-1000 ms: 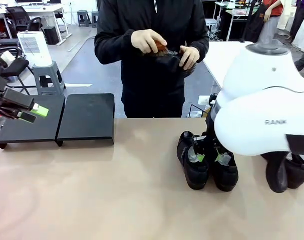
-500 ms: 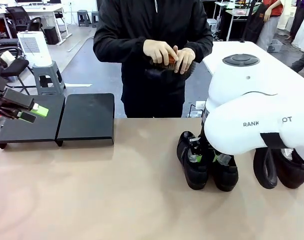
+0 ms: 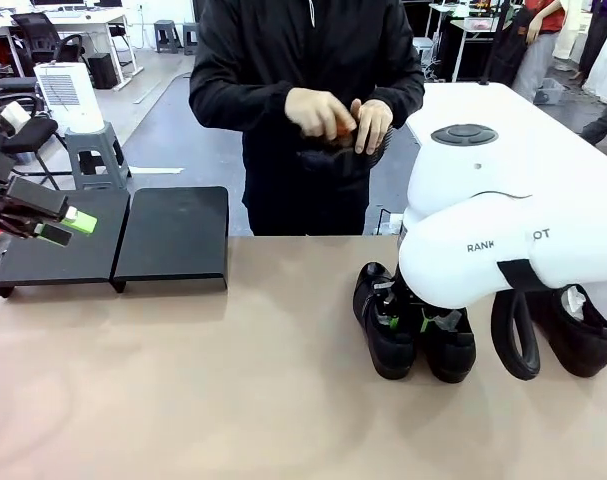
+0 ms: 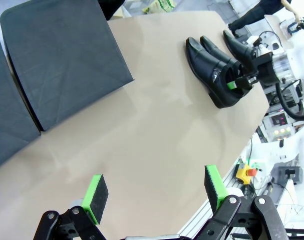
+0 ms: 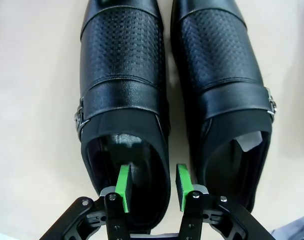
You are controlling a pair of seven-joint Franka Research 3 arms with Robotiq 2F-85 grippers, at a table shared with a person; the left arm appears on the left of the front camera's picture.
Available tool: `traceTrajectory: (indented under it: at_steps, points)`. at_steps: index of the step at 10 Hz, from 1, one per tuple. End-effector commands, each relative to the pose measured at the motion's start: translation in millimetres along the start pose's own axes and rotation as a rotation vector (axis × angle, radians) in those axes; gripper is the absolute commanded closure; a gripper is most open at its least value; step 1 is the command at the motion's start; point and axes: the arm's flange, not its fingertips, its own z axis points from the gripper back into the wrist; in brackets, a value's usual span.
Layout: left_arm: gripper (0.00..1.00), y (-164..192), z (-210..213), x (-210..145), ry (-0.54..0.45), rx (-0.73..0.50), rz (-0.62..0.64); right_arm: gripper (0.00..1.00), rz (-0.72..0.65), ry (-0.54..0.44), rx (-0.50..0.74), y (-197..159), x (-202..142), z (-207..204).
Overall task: Organize the shoes by placing them on the stand.
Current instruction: Pick up one Shoe and place it in the middle of the table.
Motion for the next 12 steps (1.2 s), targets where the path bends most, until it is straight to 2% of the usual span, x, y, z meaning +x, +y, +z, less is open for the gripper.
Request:
traceTrajectory:
  at_steps: [1,3,5,6,10,12]
  points:
    - [0.0,1,0,1,-0.018,-0.022,-0.009,0.51,-0.014,-0.007,-0.005,10,10,-7]
    - [0.0,1,0,1,-0.018,-0.022,-0.009,0.55,0.018,0.014,-0.007,10,9,-14]
    - [0.0,1,0,1,-0.018,-0.022,-0.009,0.91,0.032,0.023,-0.001,10,9,-15]
    - [0.0,1,0,1,-0.018,-0.022,-0.009,1.0,0.035,0.023,-0.001,9,10,-15]
    - [0.0,1,0,1,-0.018,-0.022,-0.009,1.0,0.073,0.04,-0.006,7,8,-16]
    - [0.0,1,0,1,-0.018,-0.022,-0.009,1.0,0.108,0.022,0.044,11,-2,6]
